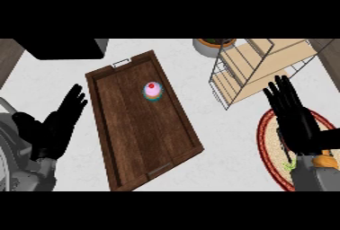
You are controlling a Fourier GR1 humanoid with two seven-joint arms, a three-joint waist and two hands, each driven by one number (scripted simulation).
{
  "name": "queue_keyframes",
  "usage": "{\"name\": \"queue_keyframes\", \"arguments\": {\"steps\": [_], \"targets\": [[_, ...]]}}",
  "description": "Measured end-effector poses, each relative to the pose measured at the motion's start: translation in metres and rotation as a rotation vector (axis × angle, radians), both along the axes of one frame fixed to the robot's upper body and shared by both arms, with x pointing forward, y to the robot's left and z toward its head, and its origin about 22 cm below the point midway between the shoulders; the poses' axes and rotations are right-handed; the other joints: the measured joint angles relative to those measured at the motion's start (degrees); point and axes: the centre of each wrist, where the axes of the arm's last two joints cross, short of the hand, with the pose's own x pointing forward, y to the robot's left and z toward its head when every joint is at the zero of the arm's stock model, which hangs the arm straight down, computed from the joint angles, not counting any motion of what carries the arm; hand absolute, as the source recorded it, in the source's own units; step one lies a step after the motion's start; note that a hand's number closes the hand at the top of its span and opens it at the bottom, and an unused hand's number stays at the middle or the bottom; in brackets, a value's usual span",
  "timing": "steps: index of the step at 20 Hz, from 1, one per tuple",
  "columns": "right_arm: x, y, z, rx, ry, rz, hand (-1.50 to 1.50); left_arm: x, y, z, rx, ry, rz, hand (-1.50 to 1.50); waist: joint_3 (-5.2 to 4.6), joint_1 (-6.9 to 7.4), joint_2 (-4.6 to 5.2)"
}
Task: Pick the croissant from the placemat and place it in the tiered shelf
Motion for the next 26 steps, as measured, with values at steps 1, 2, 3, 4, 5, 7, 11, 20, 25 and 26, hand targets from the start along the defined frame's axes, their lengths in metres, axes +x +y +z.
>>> {"name": "queue_keyframes", "arguments": {"steps": [1, 2, 3, 4, 5, 7, 11, 20, 25, 26], "targets": [[-0.003, -0.008, 0.0, -0.01, 0.007, -0.018, -1.5, 0.003, -0.003, 0.001, 0.006, 0.012, -0.016, 0.0, -0.04, 0.13, -0.11], [-0.007, -0.023, 0.002, -0.029, 0.015, -0.044, -1.5, 0.003, -0.006, -0.001, 0.022, 0.012, -0.026, 0.0, -0.05, 0.03, -0.2], [-0.01, -0.042, 0.004, -0.058, 0.021, -0.078, -1.5, 0.004, -0.006, -0.001, 0.037, 0.0, -0.032, 0.0, -0.06, -0.02, -0.27], [-0.015, -0.062, 0.006, -0.093, 0.031, -0.115, -1.5, 0.004, -0.007, 0.0, 0.057, -0.013, -0.039, 0.0, -0.07, -0.17, -0.34], [-0.019, -0.084, 0.009, -0.131, 0.042, -0.158, -1.5, 0.006, -0.006, 0.003, 0.079, -0.028, -0.046, 0.0, -0.06, -0.35, -0.34], [-0.023, -0.102, 0.009, -0.043, 0.036, -0.238, 1.5, 0.007, -0.01, 0.006, 0.104, -0.045, -0.06, 0.0, 0.38, -1.56, -0.84], [-0.053, -0.153, 0.004, -0.24, 0.146, -0.468, 1.5, 0.009, -0.013, 0.011, 0.123, -0.089, -0.069, 0.0, -0.12, -3.11, 0.09], [-0.116, -0.219, -0.047, -0.342, 0.043, -0.941, -1.5, 0.006, -0.035, -0.011, 0.148, -0.139, -0.128, 0.0, 0.09, -0.2, -0.21], [-0.141, -0.245, -0.038, -0.397, 0.045, -0.768, -1.5, 0.007, -0.042, -0.015, 0.158, -0.146, -0.135, 0.0, 0.23, 0.4, -0.57], [-0.144, -0.249, -0.033, -0.426, 0.058, -0.729, -1.5, 0.009, -0.041, -0.014, 0.163, -0.148, -0.134, 0.0, 0.2, 0.45, -0.59]]}}
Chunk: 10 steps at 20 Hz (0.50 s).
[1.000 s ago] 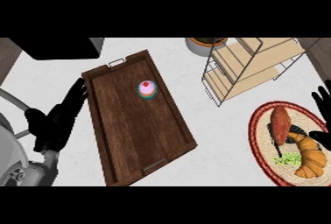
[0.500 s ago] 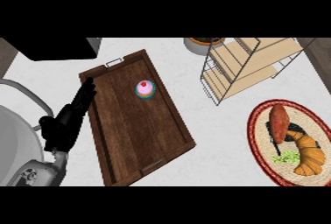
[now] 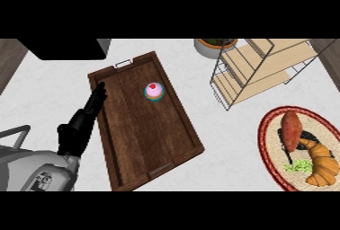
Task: Pick the croissant from the placemat and place it in the tiered shelf
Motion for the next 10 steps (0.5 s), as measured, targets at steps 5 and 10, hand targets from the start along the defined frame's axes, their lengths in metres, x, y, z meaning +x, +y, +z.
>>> {"name": "queue_keyframes", "arguments": {"steps": [5, 10], "targets": [[0.006, -0.005, 0.036, -0.098, 0.146, 0.108, -1.5, 0.007, -0.001, -0.002, -0.002, -0.008, 0.001, 0.0, -0.25, 0.01, 0.03], [0.02, 0.006, 0.076, -0.196, 0.31, 0.192, -1.5, 0.01, -0.002, -0.002, -0.001, -0.008, -0.006, 0.0, -0.38, 0.04, 0.01]]}}
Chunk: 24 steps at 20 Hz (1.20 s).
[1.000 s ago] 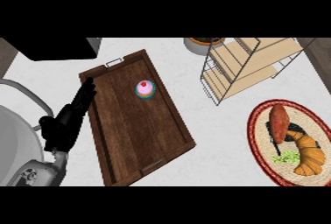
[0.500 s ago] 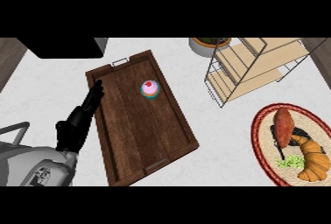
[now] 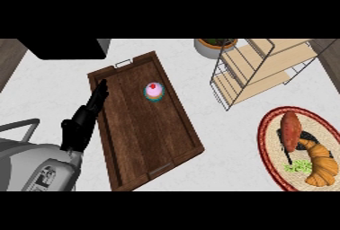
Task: Pick the croissant from the placemat and place it in the tiered shelf
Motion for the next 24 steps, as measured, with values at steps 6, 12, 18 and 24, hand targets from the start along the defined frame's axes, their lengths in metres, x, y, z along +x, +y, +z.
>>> {"name": "queue_keyframes", "arguments": {"steps": [6, 12, 18, 24], "targets": [[0.01, 0.024, 0.034, -0.169, 0.264, 0.116, -1.5, 0.003, -0.004, 0.003, -0.006, 0.002, 0.003, 0.0, -0.06, 0.0, -0.03], [0.017, 0.06, 0.06, -0.28, 0.42, 0.131, -1.5, -0.003, -0.002, -0.005, 0.0, 0.005, -0.001, 0.0, -0.02, -0.01, -0.06], [0.018, 0.091, 0.066, -0.305, 0.451, 0.117, -1.5, -0.005, -0.006, -0.007, 0.001, 0.003, -0.006, 0.0, 0.04, 0.12, -0.03], [0.02, 0.116, 0.06, -0.32, 0.439, 0.094, -1.5, -0.002, 0.004, 0.0, -0.001, 0.004, -0.004, 0.0, 0.09, 0.26, 0.0]]}}
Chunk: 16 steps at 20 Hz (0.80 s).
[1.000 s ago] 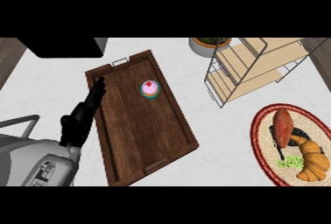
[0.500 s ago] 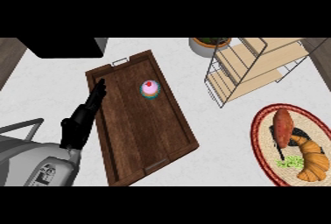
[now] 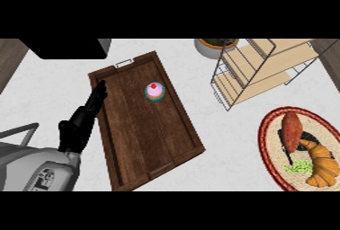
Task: Pick the croissant from the placemat and place it in the tiered shelf
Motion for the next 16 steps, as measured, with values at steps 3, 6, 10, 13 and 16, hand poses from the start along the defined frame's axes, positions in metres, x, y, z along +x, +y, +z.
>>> {"name": "queue_keyframes", "arguments": {"steps": [3, 6, 10, 13, 16], "targets": [[-0.001, 0.007, -0.002, -0.016, -0.003, -0.019, -1.5, -0.001, -0.003, -0.003, 0.0, 0.004, -0.004, 0.0, 0.01, 0.01, 0.01], [-0.003, 0.007, -0.002, -0.012, 0.0, -0.026, -1.5, -0.001, -0.009, -0.004, -0.007, -0.002, 0.002, 0.0, 0.01, 0.0, 0.01], [0.003, 0.013, -0.003, -0.008, 0.006, -0.031, -1.5, 0.0, -0.003, -0.007, -0.008, 0.001, -0.002, 0.0, 0.0, 0.06, 0.02], [0.005, 0.022, -0.012, -0.008, 0.015, -0.037, -1.5, -0.002, -0.007, -0.004, -0.005, -0.003, 0.0, 0.0, 0.02, 0.12, 0.02], [0.004, 0.024, -0.021, -0.015, 0.03, -0.046, -1.5, 0.002, -0.005, -0.002, -0.005, -0.004, 0.001, 0.0, 0.01, 0.08, 0.02]]}}
